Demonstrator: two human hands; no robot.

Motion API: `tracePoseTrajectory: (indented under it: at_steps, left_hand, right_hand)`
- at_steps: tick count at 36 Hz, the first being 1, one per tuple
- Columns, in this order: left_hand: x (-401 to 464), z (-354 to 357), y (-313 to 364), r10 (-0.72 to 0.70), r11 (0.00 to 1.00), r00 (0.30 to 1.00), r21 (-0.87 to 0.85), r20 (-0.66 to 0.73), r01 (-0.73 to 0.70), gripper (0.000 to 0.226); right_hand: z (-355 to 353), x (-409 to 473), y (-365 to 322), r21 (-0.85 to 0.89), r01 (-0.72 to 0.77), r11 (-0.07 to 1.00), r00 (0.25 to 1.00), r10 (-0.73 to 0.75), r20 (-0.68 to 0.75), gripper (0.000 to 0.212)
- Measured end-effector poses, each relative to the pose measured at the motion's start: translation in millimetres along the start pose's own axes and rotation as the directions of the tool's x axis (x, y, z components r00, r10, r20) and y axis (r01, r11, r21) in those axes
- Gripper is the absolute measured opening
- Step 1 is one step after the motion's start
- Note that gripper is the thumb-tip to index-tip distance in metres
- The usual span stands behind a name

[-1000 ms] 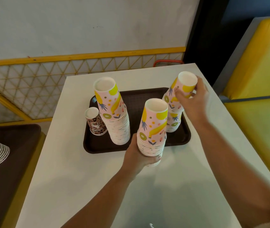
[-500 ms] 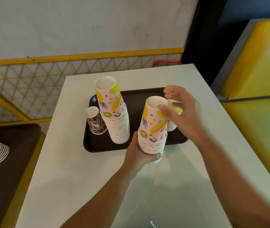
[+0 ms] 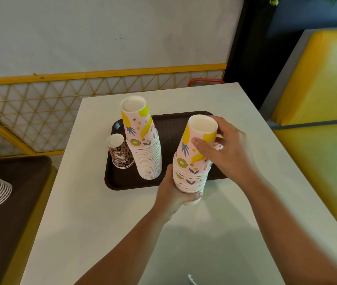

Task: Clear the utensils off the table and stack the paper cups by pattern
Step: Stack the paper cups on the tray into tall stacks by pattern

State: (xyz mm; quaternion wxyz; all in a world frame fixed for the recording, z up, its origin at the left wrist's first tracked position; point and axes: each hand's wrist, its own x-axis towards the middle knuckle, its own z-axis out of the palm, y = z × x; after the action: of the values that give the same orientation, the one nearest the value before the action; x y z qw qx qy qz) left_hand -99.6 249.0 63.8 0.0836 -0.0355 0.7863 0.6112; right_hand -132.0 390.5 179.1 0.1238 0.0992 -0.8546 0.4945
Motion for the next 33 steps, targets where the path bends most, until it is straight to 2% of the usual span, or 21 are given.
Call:
tracePoseTrajectory:
  at_steps: [6,15,33]
  left_hand:
    - [0.1,0.3,-1.4,-0.013,1.000,1.000,-0.002,0.012,0.013,0.085]
    - [0.0,2.6,-0.6,-0.023,0.999,0.999,-0.027,-0.025,0.022,0.078]
    - [-0.9,0.7,0.4,-0.023,1.000,1.000,-0.006,-0.021,0.023,0.080]
  right_hand:
    - [-4.3,4.1,-2.5,0.046,0.024,0.999,1.000,-0.024,-0.016,0.047]
    - [0.8,4.3,-0.3,-0.008,0.005,1.000,0.997,-0.004,0.081,0.050]
    - [-1.7,9.0,-8.1,0.015,0.010,1.000,1.000,-0.011,0.013,0.051]
